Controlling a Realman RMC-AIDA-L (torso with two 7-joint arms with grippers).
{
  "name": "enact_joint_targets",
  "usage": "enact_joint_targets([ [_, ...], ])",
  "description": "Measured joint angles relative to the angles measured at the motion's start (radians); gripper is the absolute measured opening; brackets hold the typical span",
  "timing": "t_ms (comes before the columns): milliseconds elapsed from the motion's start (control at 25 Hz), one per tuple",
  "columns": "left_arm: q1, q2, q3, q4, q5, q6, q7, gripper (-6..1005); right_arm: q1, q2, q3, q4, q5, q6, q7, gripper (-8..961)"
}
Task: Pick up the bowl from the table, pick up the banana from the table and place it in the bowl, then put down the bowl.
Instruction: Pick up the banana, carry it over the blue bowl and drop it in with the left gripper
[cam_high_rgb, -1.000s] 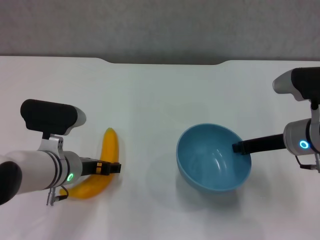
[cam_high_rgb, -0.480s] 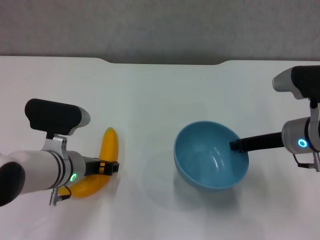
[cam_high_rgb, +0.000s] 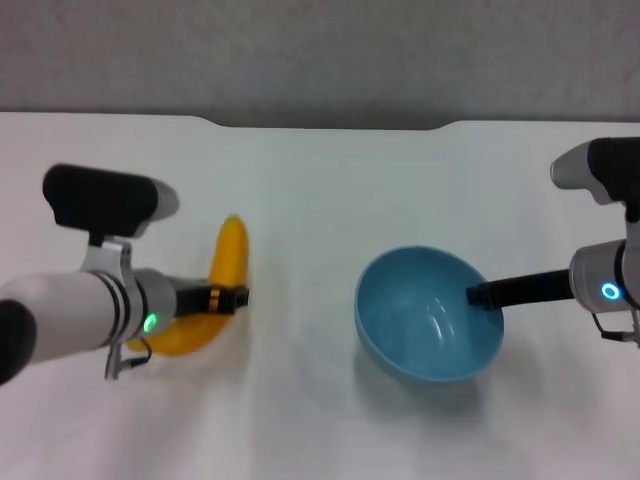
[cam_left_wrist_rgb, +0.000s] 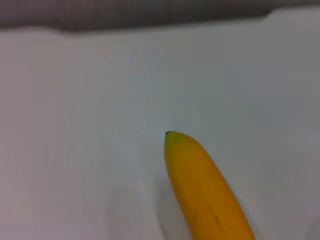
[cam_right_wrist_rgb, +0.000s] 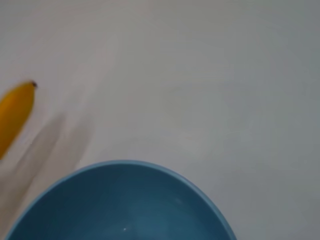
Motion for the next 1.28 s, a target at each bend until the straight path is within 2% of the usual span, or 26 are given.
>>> enact_joint_targets([
  [200,0.036,-0.001,-0.075,-0.113,-0.099,-0.015,0.140,503,0.012,0.004,-0.003,0.017,0.002,-0.023,-0.001,47],
  [560,0.039,-0.003,-0.081,-0.253,-0.286,-0.019,0.309,504,0.092,0.005,-0.050,0.133,0.064,-0.045,0.011,48],
  [840,0.045,-0.005,-0.067,-0.279,-0.497,-0.008,0.444,505,0.152,0.010,-0.142,0.187,0.171,-0.097,0.014,48],
  [1280,0.050,-0.007,-0.052,-0.252,-0.738,0.022,0.602,504,0.178,0.009,-0.149,0.186,0.203,-0.120,0.015,50],
])
